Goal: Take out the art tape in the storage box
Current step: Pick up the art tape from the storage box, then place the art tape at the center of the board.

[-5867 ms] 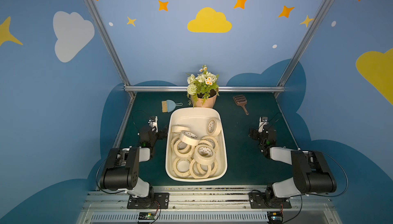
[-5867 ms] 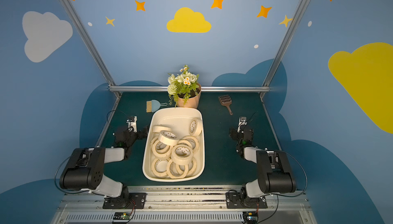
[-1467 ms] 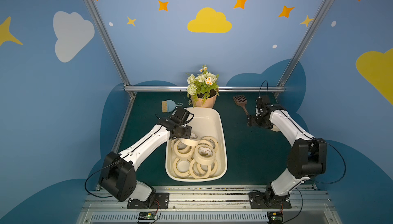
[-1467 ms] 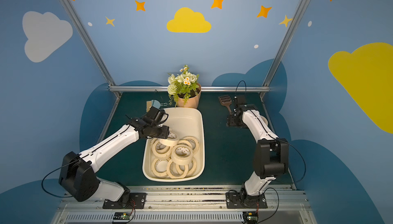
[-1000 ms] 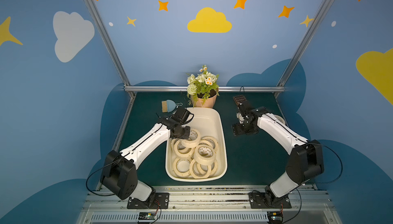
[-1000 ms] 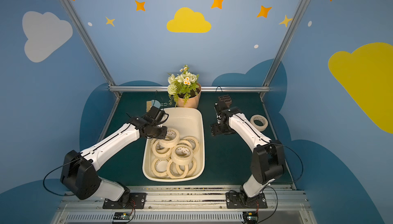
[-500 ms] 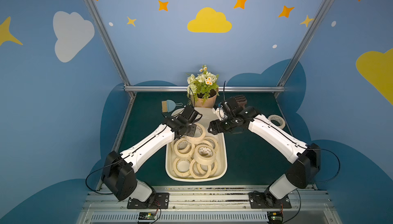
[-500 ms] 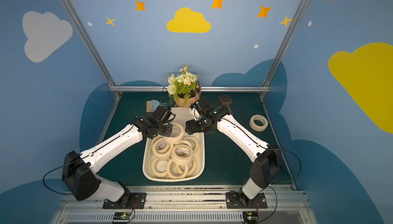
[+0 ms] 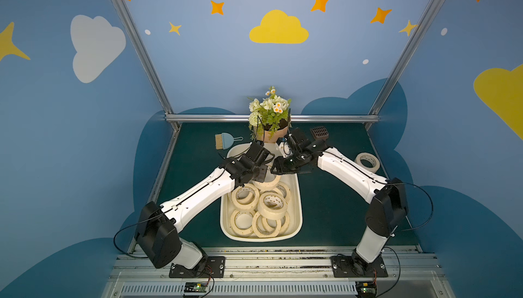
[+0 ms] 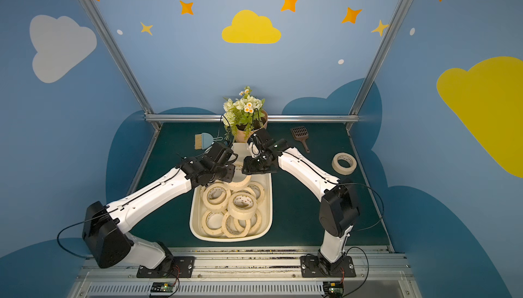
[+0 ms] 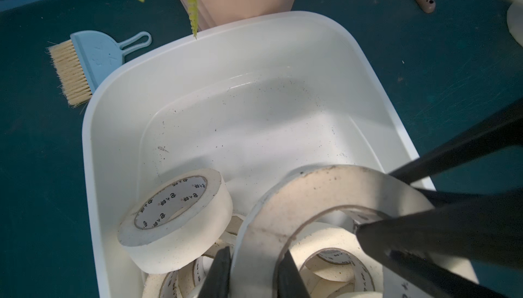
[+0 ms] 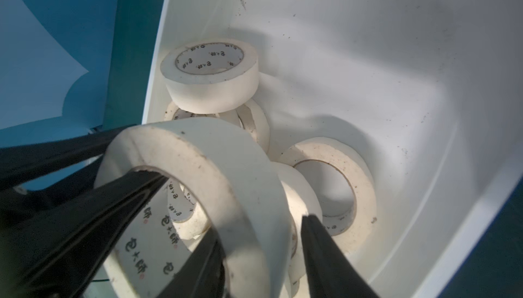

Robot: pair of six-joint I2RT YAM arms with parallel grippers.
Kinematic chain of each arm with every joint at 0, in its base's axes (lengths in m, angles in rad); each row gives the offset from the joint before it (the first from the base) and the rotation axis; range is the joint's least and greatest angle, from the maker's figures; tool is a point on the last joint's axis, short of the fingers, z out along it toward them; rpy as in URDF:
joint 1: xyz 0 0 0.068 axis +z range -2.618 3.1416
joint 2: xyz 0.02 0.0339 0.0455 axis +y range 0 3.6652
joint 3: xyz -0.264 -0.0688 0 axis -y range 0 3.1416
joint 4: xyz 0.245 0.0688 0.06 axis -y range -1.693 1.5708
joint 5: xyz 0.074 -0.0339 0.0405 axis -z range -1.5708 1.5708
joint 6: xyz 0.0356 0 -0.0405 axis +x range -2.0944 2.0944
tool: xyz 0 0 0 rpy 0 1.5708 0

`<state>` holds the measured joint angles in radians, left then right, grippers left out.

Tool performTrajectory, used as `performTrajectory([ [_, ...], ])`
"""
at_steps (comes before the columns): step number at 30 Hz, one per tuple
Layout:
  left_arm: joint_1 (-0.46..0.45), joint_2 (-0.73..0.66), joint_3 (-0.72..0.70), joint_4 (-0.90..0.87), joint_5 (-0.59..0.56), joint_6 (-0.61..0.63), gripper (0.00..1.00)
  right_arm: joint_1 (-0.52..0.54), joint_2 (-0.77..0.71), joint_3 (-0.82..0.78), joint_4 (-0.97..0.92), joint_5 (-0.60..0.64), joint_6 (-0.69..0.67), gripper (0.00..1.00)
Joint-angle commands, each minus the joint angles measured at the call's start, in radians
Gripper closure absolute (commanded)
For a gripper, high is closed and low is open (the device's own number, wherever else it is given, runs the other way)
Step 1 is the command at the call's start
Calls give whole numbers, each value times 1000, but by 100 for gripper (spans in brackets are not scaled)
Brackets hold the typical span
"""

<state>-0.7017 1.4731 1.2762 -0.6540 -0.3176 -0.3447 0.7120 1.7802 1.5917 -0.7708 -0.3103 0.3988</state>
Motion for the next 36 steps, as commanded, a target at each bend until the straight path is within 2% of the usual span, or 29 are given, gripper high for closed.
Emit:
performTrajectory([
  [1,-7,-73,-15,77,28,-15,93,6,4,29,-7,22,2,88],
  [2,-7,-87,-30,99,49,-8,85,4,0,31,-13,36,-1,98],
  [3,-6,-101,-46,120,69,1,72,1,-4,33,-21,51,-4,100],
  [6,-7,-172,-109,203,135,44,25,-18,-23,41,-64,101,-19,100],
  [7,-7,-204,-134,227,142,58,15,-29,-33,39,-83,119,-26,100],
  [9,-7,-268,-172,255,130,85,2,-57,-61,28,-115,154,-39,100],
  [15,30,-379,-207,163,-10,157,0,-217,-194,-65,-189,267,-82,100],
  [18,76,-354,-227,117,-30,193,0,-320,-254,-139,-190,377,-104,100],
  [21,107,-293,-245,102,-52,219,3,-440,-257,-182,-183,419,-125,100],
  [24,123,-237,-262,129,-60,220,8,-542,-204,-202,-159,437,-128,100],
  [27,138,-196,-269,158,-34,228,12,-629,-124,-211,-107,395,-130,100],
  [36,181,-120,-267,169,12,235,11,-719,177,-79,-49,408,-156,100],
])
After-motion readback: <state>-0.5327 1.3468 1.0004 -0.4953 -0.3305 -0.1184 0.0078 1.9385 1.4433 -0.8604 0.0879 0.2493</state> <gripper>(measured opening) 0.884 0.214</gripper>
